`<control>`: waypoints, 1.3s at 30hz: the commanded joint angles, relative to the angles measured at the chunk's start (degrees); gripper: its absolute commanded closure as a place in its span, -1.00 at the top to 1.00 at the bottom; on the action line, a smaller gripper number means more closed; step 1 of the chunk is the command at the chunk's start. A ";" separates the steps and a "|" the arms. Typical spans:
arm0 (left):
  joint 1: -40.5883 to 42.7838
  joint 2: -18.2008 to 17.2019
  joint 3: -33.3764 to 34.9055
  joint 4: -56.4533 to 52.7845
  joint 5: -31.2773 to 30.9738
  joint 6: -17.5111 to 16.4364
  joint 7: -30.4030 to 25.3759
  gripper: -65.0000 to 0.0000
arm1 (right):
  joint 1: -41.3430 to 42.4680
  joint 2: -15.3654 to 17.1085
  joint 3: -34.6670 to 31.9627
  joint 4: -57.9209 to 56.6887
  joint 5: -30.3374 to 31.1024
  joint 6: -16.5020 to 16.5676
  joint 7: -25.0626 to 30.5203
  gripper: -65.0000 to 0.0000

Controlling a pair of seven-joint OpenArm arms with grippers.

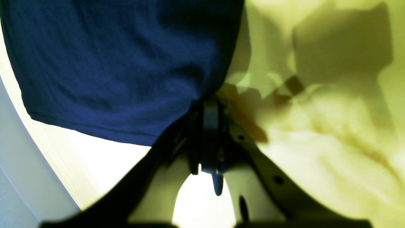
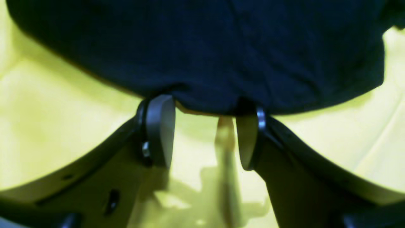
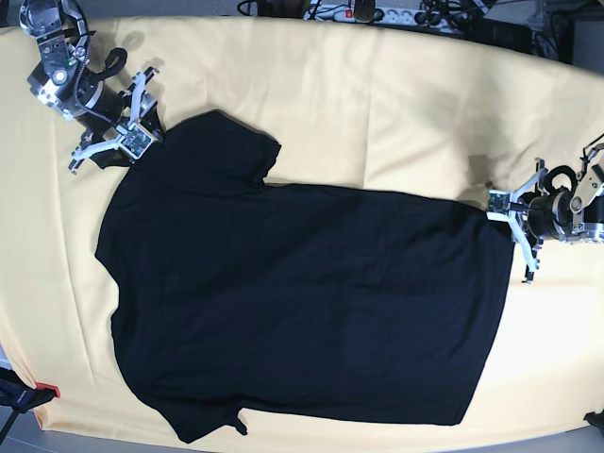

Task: Fold the T-shirt properly
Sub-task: 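Grasp the black shirt's corners with both grippers, then pull the grasped edge away from the hem with both grippers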

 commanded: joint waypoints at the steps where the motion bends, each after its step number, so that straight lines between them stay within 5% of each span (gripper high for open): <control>1: -1.25 -1.27 -0.74 0.28 -0.13 0.61 -0.22 -1.00 | 0.42 0.87 -0.70 -0.26 -1.70 -1.01 0.42 0.03; 7: -1.25 -1.27 -0.74 0.28 -0.13 0.59 -0.22 -1.00 | 3.65 0.87 -2.69 -2.08 -7.19 -4.70 1.20 -0.04; 11: -1.27 -1.27 -0.74 0.28 -0.24 0.61 -0.24 -1.00 | 4.59 0.92 -2.69 -2.05 -7.17 -5.38 1.18 -0.91; 12: -1.27 -1.27 -0.74 0.28 -1.09 0.61 -0.24 -1.00 | 4.55 1.20 -2.69 -2.03 -7.15 -6.10 1.20 -1.00; 15: -1.27 -1.29 -0.74 0.28 -4.66 0.44 -0.22 -1.00 | 4.55 2.97 -2.69 -2.01 -7.17 -7.41 0.72 -1.00; 18: -1.22 -1.66 -0.74 0.31 -9.86 -3.97 -0.26 -1.00 | 4.50 5.90 -2.69 -1.97 -6.80 -7.32 -2.21 -1.00; 21: -0.87 -2.86 -0.74 0.33 -12.83 -3.97 -0.28 -1.00 | 4.37 8.94 -2.69 -1.92 -1.81 -5.49 -6.45 -1.00; 30: 1.07 -10.58 -0.74 4.11 -13.20 -3.97 -7.56 -1.00 | 3.61 13.97 -2.62 4.81 11.13 -2.82 -17.42 -1.00; 39: 8.63 -19.02 -0.74 18.45 -12.98 -3.97 -6.88 -1.00 | -5.92 17.03 -0.79 10.73 11.08 -4.20 -20.68 -1.00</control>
